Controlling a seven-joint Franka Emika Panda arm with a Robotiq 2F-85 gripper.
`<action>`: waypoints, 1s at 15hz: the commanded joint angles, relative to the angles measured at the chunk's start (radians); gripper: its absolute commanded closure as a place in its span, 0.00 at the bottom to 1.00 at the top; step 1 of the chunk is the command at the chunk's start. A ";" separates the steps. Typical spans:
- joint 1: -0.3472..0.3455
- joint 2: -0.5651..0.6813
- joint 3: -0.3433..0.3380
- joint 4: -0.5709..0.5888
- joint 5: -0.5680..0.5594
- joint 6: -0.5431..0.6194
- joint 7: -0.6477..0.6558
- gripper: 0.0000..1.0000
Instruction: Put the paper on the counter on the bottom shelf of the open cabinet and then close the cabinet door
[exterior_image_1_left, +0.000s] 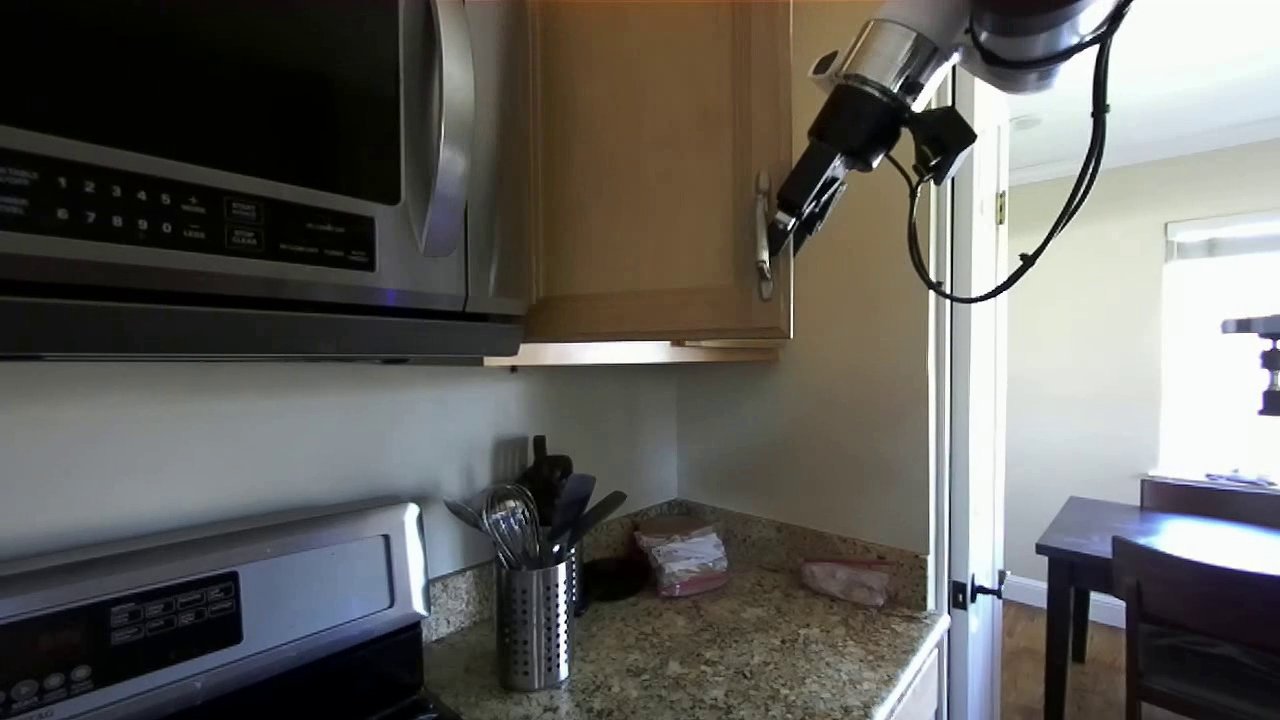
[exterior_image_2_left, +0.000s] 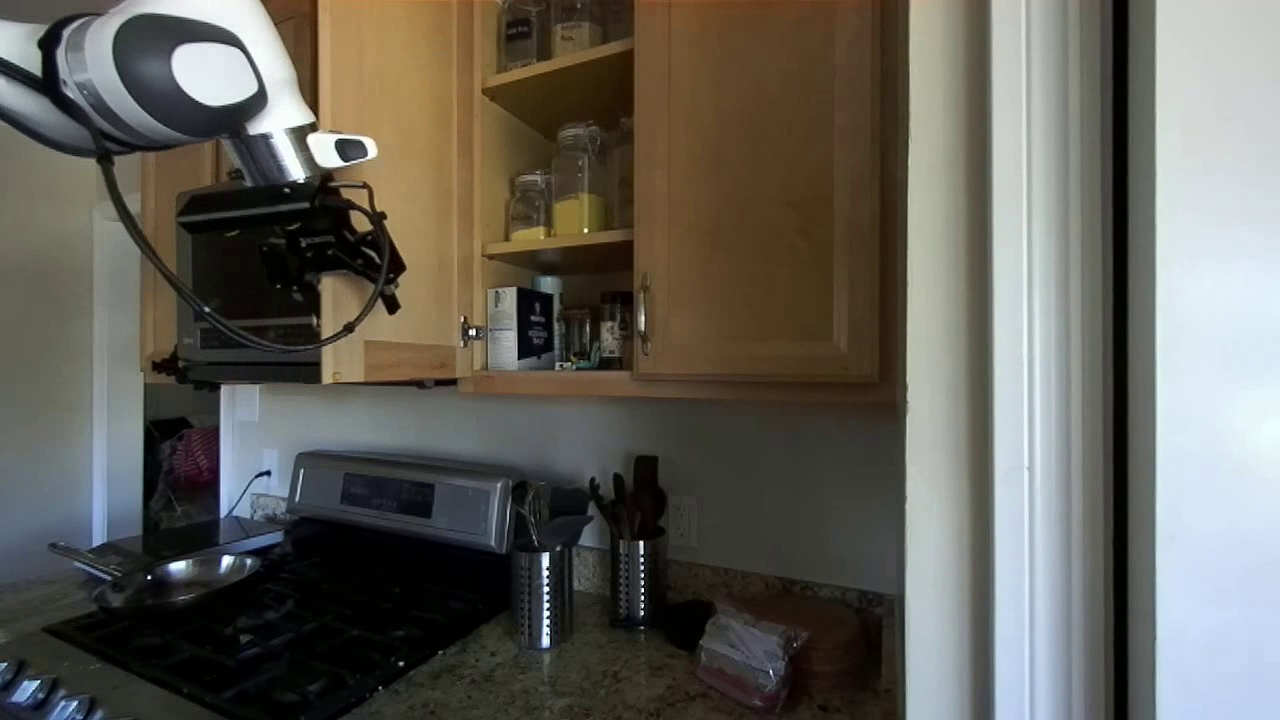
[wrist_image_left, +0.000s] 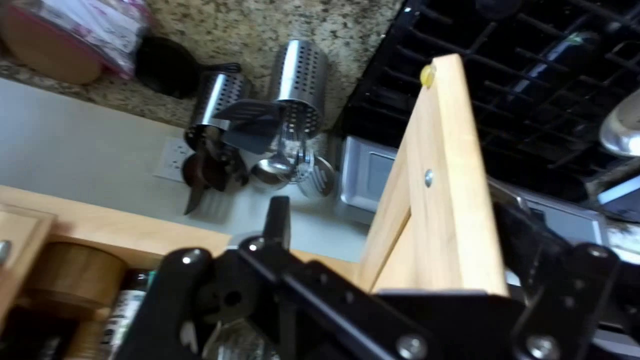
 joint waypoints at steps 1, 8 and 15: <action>-0.094 0.047 -0.004 0.006 -0.119 0.074 0.055 0.00; -0.207 0.102 0.008 0.021 -0.340 0.111 0.126 0.00; -0.263 0.142 -0.013 0.014 -0.514 0.052 0.154 0.00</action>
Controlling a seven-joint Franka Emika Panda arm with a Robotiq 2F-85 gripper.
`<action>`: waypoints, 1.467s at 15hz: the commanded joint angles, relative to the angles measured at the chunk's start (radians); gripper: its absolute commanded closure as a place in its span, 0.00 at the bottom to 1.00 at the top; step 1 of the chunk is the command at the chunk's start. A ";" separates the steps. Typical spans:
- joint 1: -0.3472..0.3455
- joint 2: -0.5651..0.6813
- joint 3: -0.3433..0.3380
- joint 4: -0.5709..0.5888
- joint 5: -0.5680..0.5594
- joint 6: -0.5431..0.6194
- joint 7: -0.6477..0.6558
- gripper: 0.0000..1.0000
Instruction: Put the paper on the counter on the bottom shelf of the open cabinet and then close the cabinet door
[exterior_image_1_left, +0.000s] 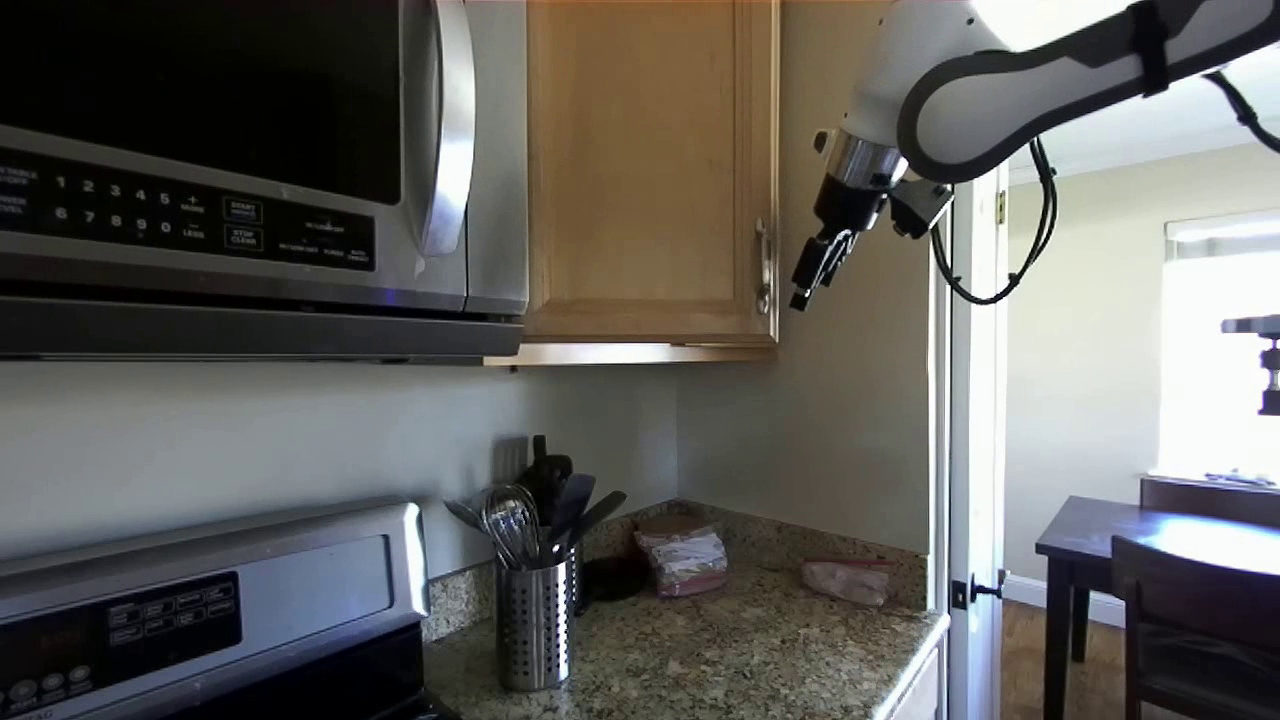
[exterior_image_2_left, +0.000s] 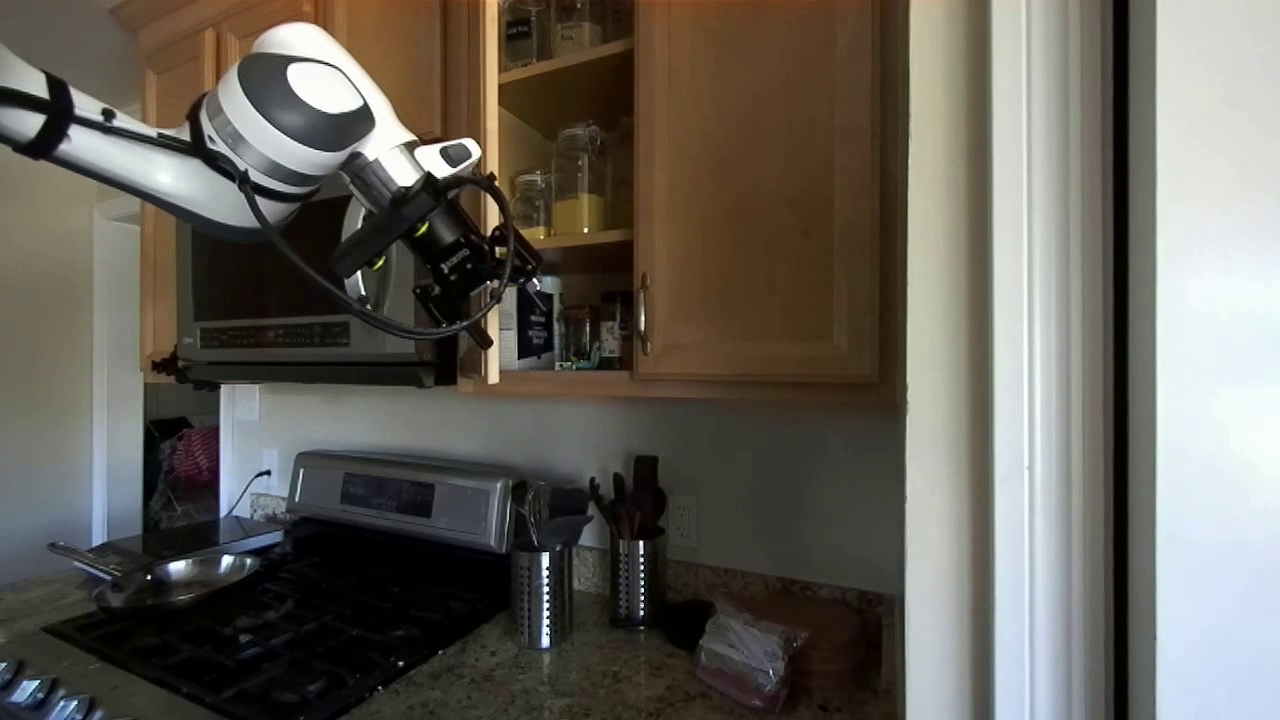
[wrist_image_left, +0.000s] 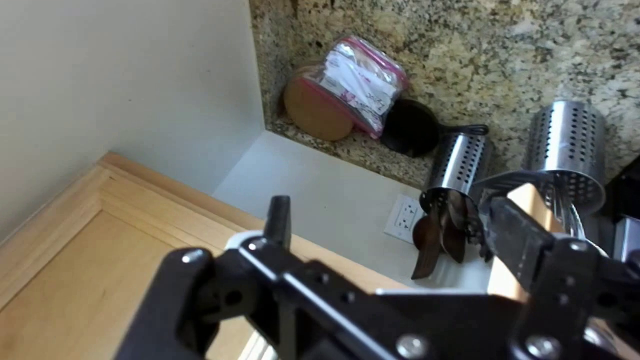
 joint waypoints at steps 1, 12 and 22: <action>0.000 0.018 -0.017 -0.008 -0.025 -0.055 -0.013 0.00; 0.178 -0.032 -0.119 -0.048 0.364 -0.144 -0.272 0.88; 0.133 0.118 -0.069 0.013 0.343 0.231 -0.021 0.94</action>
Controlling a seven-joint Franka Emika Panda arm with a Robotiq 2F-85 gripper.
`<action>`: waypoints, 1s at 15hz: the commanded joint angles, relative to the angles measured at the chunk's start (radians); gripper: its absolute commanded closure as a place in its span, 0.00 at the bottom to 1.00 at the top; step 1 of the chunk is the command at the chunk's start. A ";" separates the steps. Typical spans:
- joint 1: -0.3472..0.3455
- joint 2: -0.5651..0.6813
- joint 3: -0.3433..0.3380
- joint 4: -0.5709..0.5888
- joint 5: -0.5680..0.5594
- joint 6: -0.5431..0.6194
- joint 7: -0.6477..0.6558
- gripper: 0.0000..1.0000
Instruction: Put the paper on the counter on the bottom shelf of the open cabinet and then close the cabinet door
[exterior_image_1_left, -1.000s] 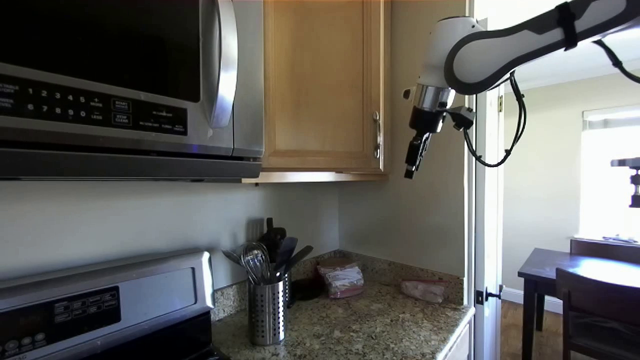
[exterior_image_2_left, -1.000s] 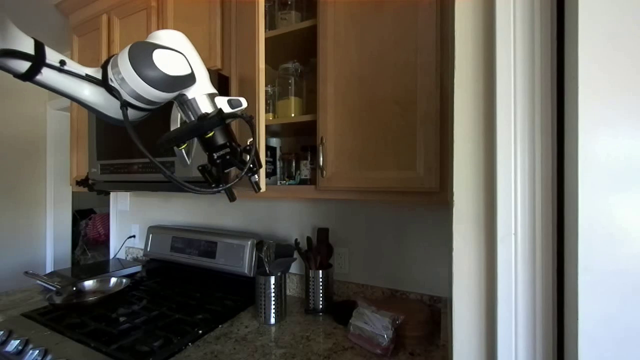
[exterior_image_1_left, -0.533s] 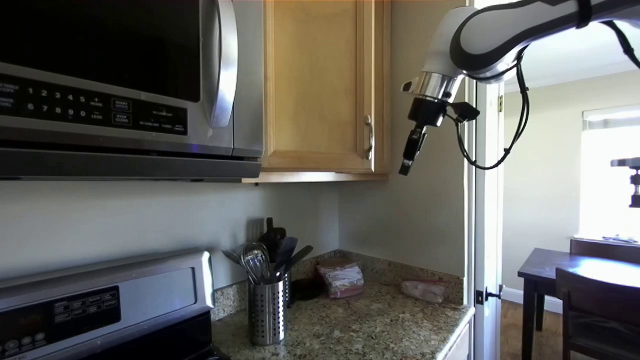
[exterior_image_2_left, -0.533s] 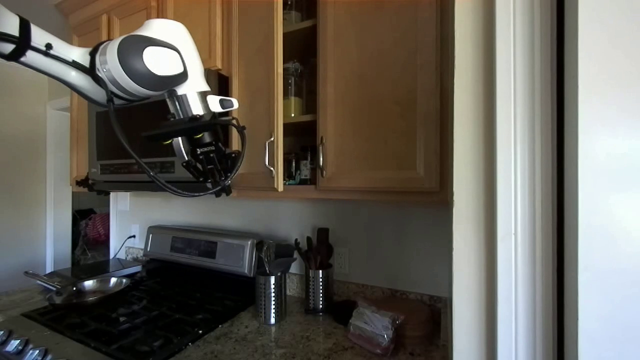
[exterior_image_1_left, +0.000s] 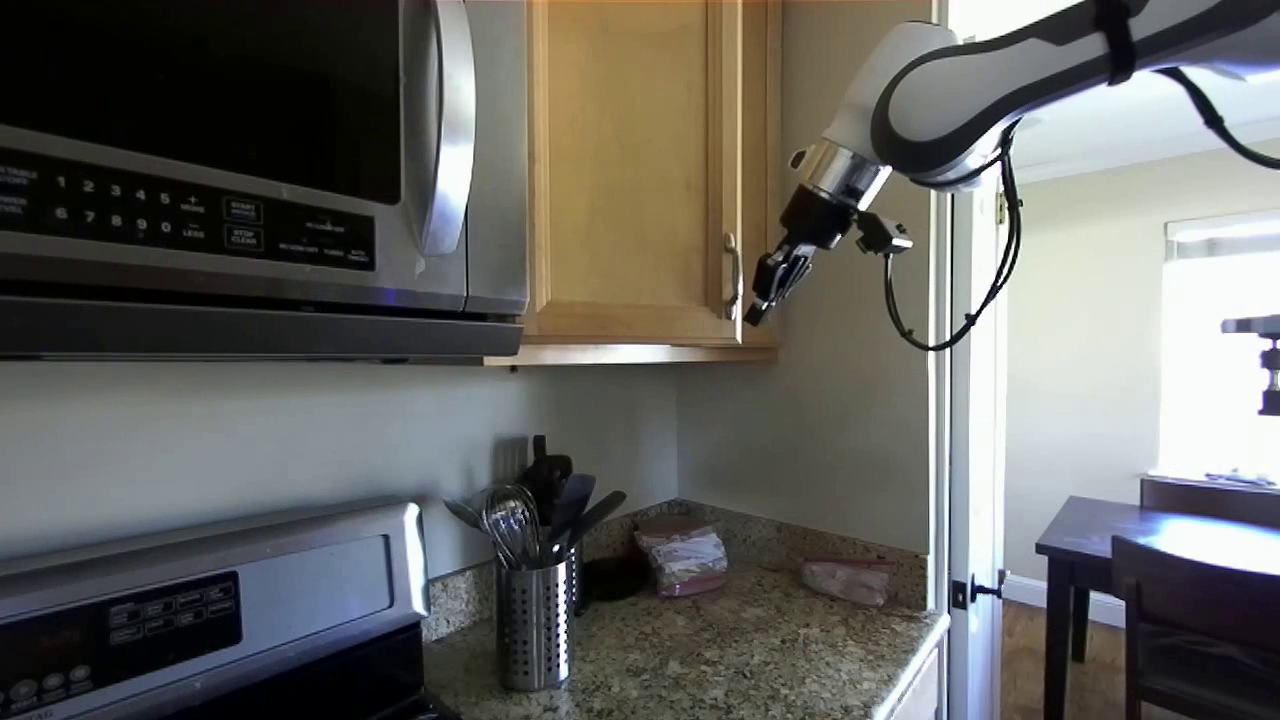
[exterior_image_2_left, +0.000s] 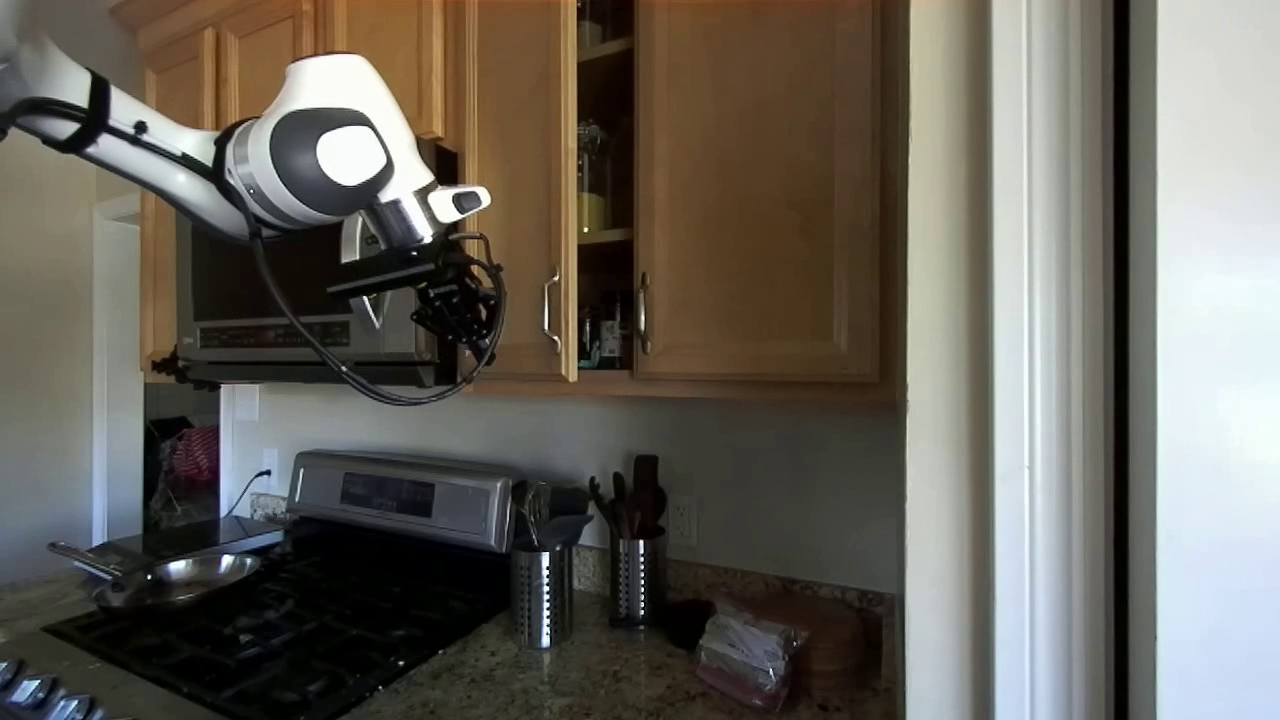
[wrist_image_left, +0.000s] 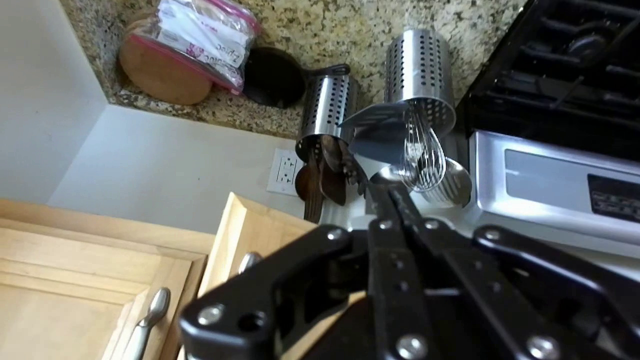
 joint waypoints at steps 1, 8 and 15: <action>-0.032 0.068 0.028 0.040 -0.010 0.105 0.100 0.94; -0.104 0.243 0.066 0.142 -0.105 0.269 0.244 0.95; -0.109 0.395 0.059 0.274 -0.196 0.303 0.322 0.95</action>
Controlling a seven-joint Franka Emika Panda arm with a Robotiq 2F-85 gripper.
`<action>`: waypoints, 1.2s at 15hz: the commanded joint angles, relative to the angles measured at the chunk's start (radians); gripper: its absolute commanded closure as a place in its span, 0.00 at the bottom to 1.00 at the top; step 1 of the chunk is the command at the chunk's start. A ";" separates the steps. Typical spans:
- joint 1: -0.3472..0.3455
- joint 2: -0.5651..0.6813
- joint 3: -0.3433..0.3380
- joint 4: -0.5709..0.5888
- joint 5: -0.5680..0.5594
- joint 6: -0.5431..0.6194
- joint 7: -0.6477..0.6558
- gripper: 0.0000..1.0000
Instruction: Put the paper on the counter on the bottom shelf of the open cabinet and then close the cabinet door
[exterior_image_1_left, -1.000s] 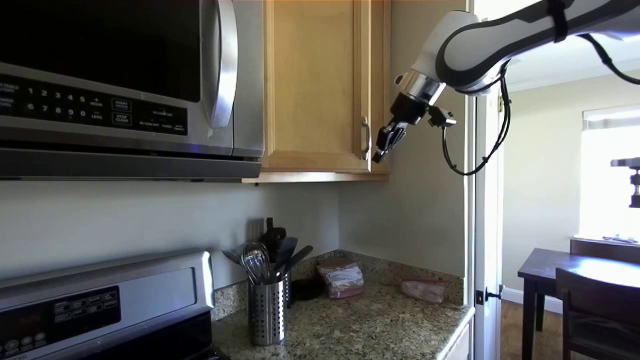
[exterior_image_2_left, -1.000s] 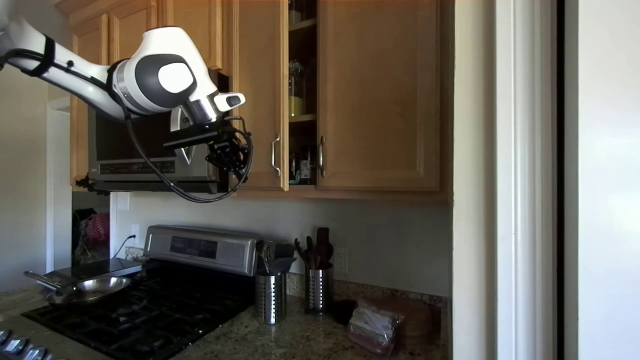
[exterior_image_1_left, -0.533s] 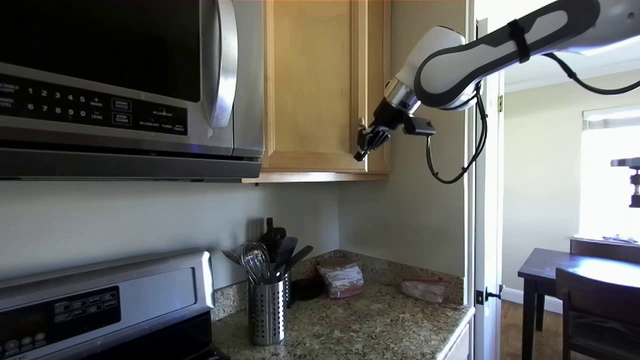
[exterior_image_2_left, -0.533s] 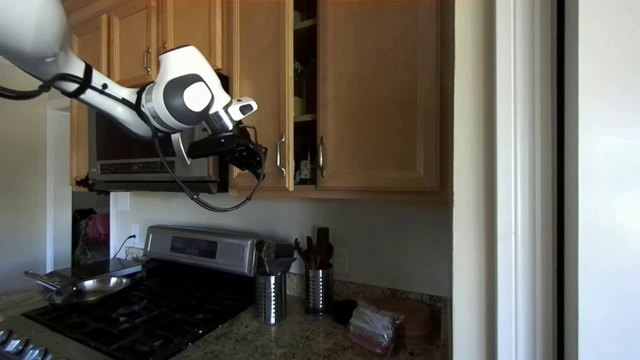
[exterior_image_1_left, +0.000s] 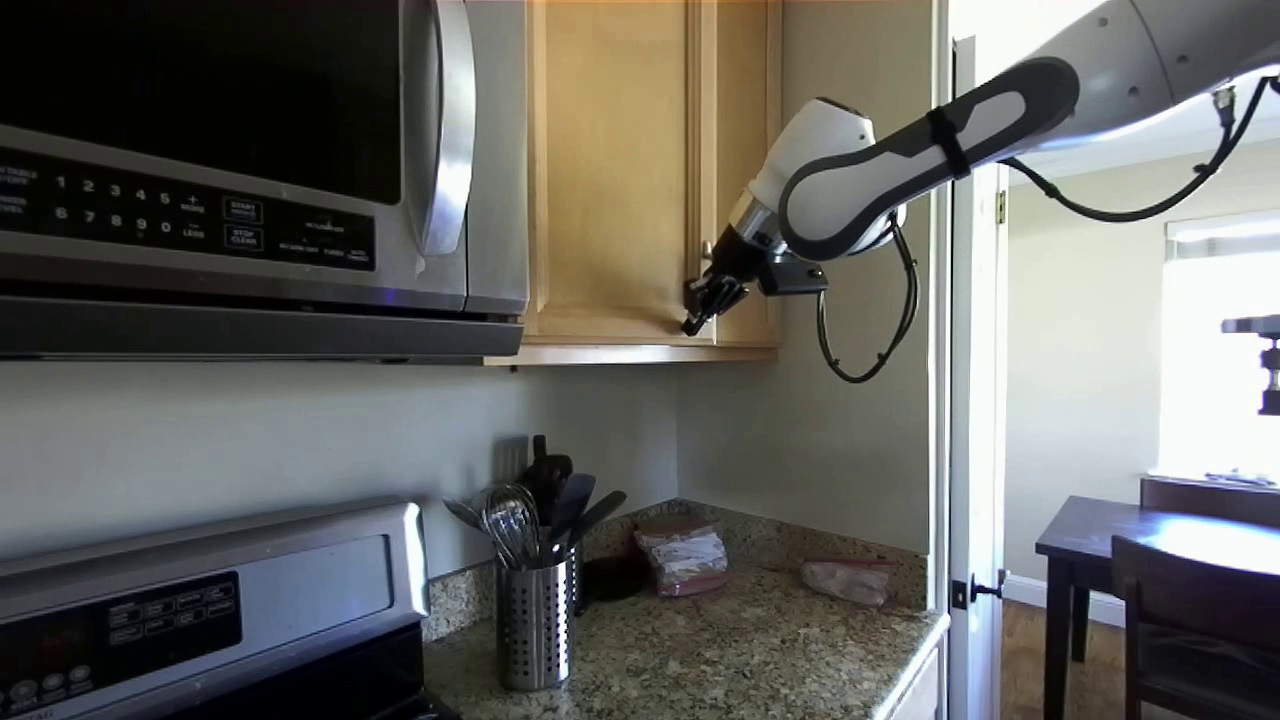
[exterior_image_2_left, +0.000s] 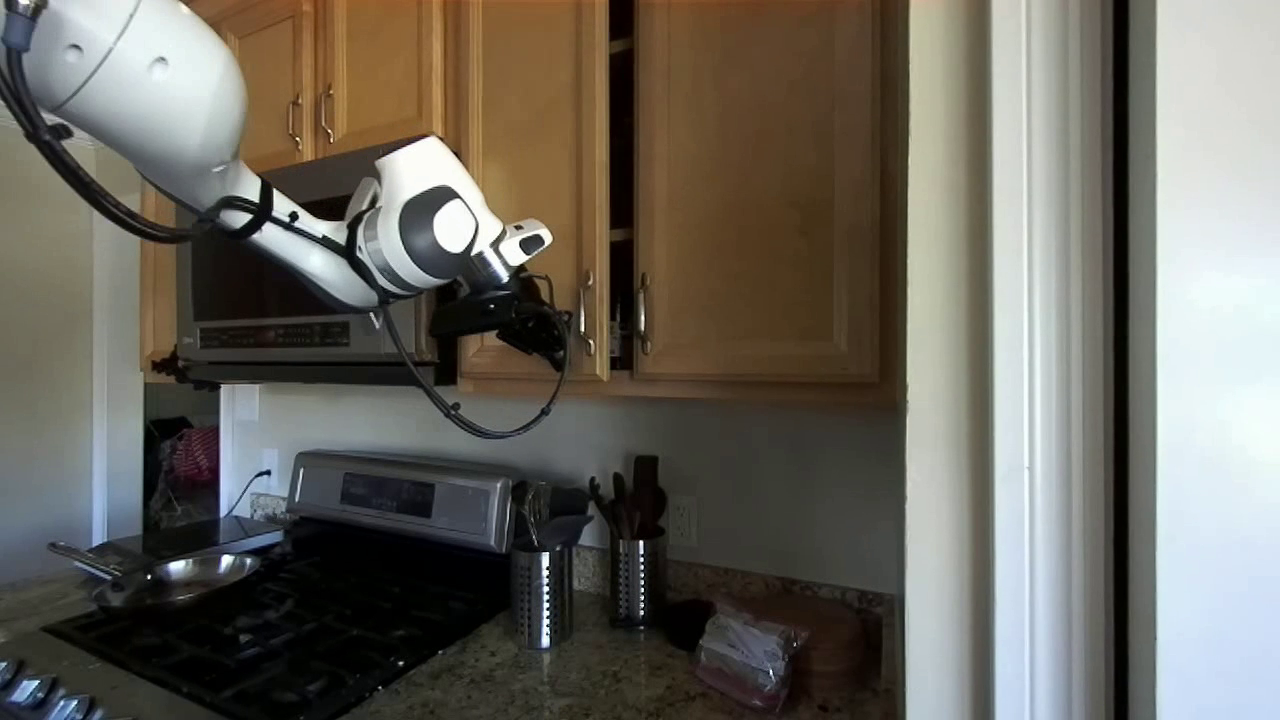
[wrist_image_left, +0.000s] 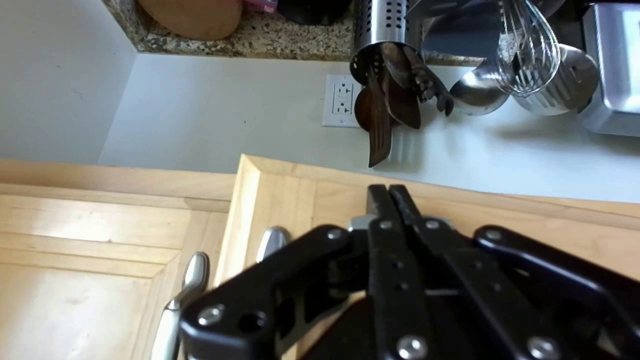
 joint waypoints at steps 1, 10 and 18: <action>-0.008 0.073 0.005 0.081 -0.043 0.019 0.047 0.94; 0.016 0.020 -0.022 0.027 0.050 -0.016 -0.063 0.95; 0.088 -0.156 -0.041 -0.121 0.422 -0.410 -0.417 0.94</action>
